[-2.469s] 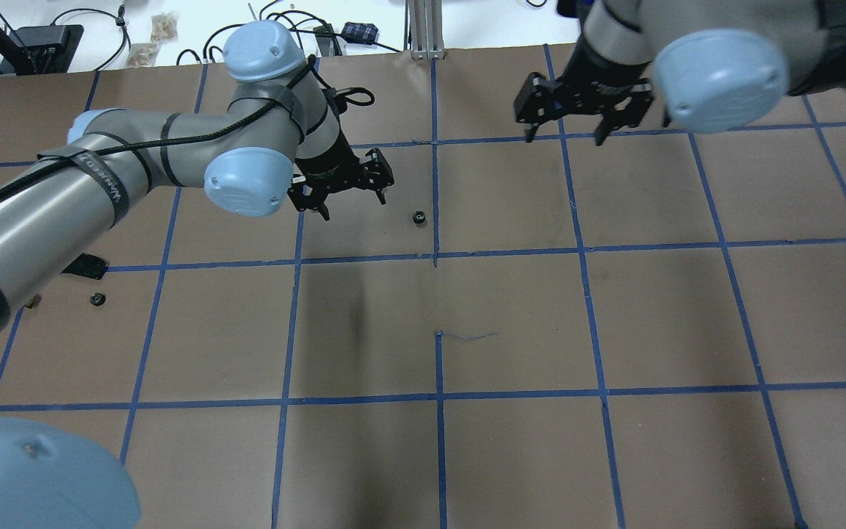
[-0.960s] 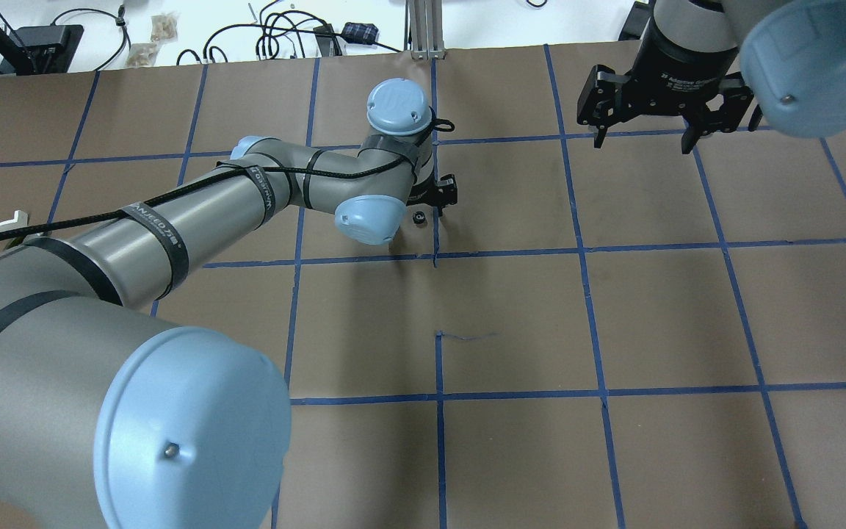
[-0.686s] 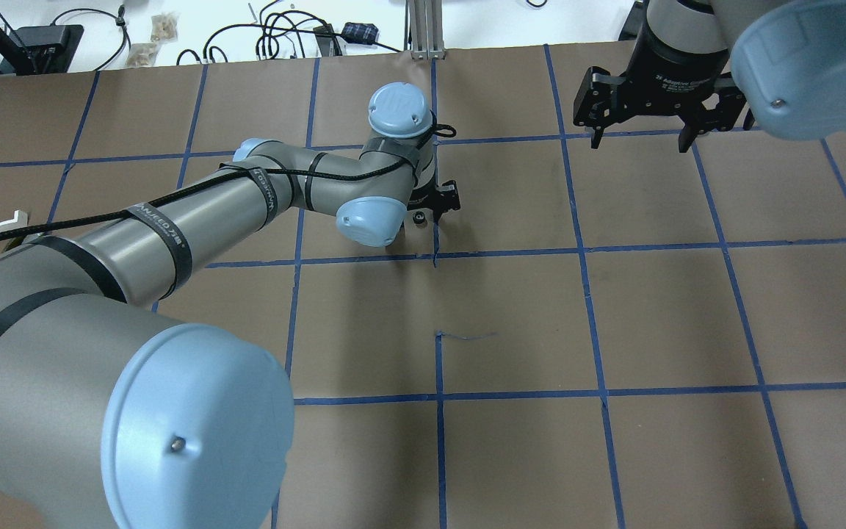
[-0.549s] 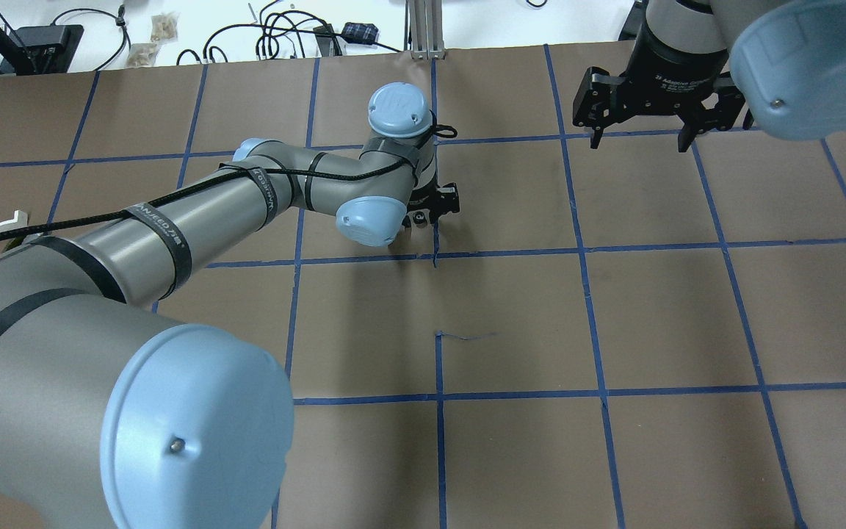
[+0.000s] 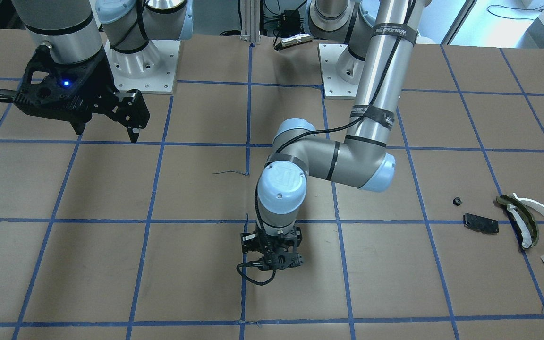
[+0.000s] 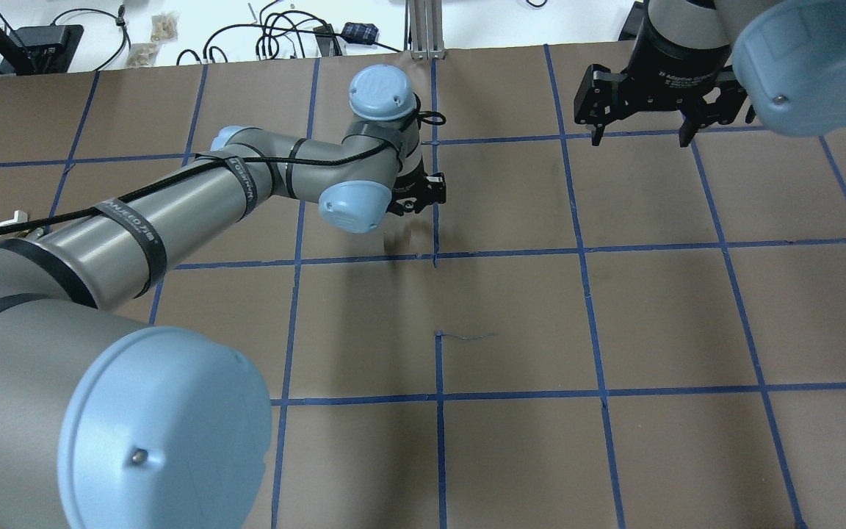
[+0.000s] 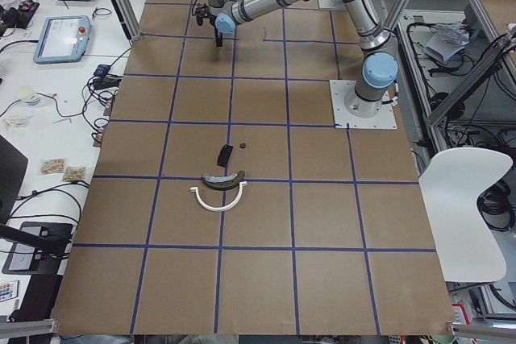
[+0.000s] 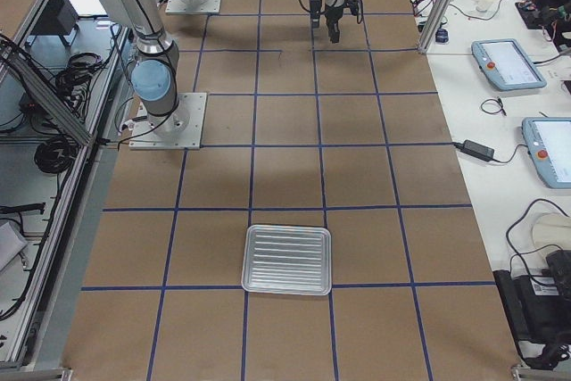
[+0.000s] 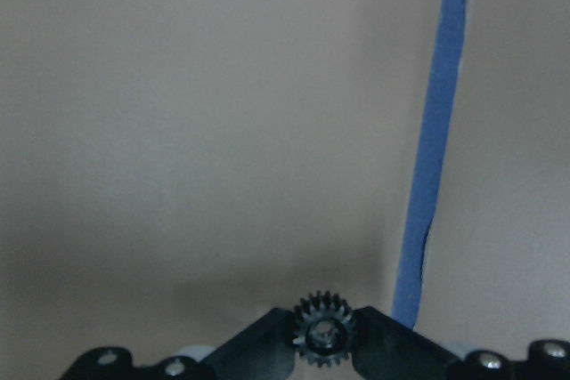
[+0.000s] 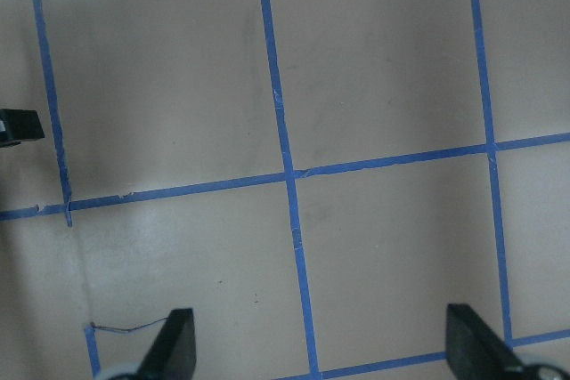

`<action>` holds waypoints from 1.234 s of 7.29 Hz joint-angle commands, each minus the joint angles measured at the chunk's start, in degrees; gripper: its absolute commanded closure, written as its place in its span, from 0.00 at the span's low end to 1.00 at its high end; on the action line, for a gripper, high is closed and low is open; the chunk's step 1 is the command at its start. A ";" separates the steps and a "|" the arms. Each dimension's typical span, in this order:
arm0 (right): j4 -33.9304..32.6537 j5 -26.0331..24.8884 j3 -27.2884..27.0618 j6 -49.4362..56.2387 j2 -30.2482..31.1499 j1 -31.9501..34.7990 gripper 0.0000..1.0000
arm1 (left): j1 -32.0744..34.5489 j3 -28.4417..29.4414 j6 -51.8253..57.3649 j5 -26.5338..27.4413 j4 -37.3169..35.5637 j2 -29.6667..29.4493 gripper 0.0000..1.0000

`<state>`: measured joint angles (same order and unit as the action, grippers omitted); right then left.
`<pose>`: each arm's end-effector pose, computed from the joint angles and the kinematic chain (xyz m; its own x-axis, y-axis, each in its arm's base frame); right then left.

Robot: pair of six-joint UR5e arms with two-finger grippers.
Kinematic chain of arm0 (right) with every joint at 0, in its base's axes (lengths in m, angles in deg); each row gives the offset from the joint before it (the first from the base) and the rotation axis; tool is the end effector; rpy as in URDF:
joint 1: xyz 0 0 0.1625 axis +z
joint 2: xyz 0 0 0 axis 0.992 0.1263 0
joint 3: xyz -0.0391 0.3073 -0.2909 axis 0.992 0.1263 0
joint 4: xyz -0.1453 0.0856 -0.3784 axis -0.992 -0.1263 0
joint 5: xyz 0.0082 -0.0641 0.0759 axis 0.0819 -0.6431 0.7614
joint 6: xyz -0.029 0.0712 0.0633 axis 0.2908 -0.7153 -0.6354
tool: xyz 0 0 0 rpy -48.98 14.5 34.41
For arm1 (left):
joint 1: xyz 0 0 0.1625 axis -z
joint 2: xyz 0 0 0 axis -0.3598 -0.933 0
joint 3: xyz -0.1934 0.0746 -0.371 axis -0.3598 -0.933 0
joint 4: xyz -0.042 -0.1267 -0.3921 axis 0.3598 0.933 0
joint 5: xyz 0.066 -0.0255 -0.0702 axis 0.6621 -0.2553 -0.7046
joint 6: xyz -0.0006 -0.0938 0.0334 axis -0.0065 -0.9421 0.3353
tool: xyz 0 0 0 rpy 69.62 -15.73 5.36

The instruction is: Place bearing gear from tray to pile

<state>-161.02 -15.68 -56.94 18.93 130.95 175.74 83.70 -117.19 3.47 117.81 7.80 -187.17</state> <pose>0.1528 -0.5103 0.4927 -0.9910 0.1207 0.0570 0.1142 0.9878 -0.1058 -0.3042 -0.6272 0.1946 -0.9931 -0.1143 0.0257 -0.1154 0.9922 -0.0471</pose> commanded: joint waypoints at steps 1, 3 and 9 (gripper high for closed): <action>-0.78 0.03 0.06 0.25 -0.04 -0.01 0.00 | -9.28 -1.96 14.02 0.57 8.57 7.41 1.00; -0.87 0.03 -0.11 0.25 -0.04 -0.01 0.00 | -21.32 -10.79 34.99 2.05 8.96 15.22 1.00; -1.84 2.05 0.15 0.16 -0.13 -0.01 0.00 | -47.47 -32.10 57.88 2.76 -7.62 20.99 1.00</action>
<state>-162.67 -14.06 -56.78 18.98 130.85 175.73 38.94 -146.53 59.91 120.84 4.47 -165.59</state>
